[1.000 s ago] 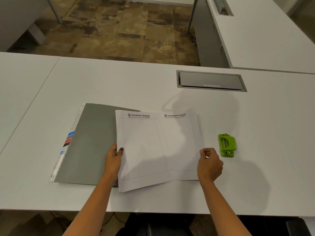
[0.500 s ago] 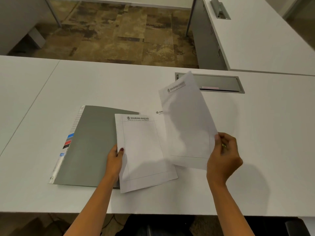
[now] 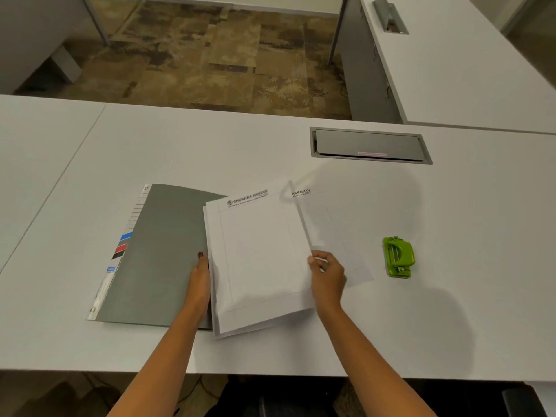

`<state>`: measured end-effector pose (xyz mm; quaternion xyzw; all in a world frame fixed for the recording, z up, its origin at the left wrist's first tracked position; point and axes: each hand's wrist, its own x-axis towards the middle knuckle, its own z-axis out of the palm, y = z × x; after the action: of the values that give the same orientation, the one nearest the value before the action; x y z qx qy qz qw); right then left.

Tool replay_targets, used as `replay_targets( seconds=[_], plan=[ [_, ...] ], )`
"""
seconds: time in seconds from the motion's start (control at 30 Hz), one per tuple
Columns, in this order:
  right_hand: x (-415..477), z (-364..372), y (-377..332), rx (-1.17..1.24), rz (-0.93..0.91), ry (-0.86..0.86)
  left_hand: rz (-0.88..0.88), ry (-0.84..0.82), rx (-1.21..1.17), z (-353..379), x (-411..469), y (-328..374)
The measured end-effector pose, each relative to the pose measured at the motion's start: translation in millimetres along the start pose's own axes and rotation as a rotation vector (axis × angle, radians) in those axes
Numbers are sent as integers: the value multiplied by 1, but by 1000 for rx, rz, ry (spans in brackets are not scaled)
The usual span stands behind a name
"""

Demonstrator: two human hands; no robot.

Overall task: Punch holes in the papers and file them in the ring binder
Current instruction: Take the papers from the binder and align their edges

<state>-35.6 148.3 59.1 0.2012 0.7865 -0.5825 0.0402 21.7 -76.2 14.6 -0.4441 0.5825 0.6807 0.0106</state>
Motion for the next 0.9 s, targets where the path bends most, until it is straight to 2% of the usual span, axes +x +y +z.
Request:
replay_targets(
  seconds=[0.17, 0.3, 0.43, 0.53, 0.67, 0.8, 0.9],
  plan=[
    [1, 13, 14, -85, 11, -22, 174, -41, 158, 4, -12, 7],
    [5, 11, 17, -162, -34, -38, 217, -48, 207, 1, -9, 1],
    [22, -4, 19, -220, -80, 77, 227, -60, 194, 0, -8, 0],
    [41, -20, 25, -445, -79, 159, 226, -59, 183, 0, -6, -1],
    [55, -38, 24, -810, 82, 169, 217, -58, 173, 0, -6, -2],
    [59, -43, 23, -908, 45, 150, 211, -57, 170, 0, -6, -2],
    [62, -43, 19, -901, 117, 140, 205, -54, 173, 0, -6, -1]
  ],
)
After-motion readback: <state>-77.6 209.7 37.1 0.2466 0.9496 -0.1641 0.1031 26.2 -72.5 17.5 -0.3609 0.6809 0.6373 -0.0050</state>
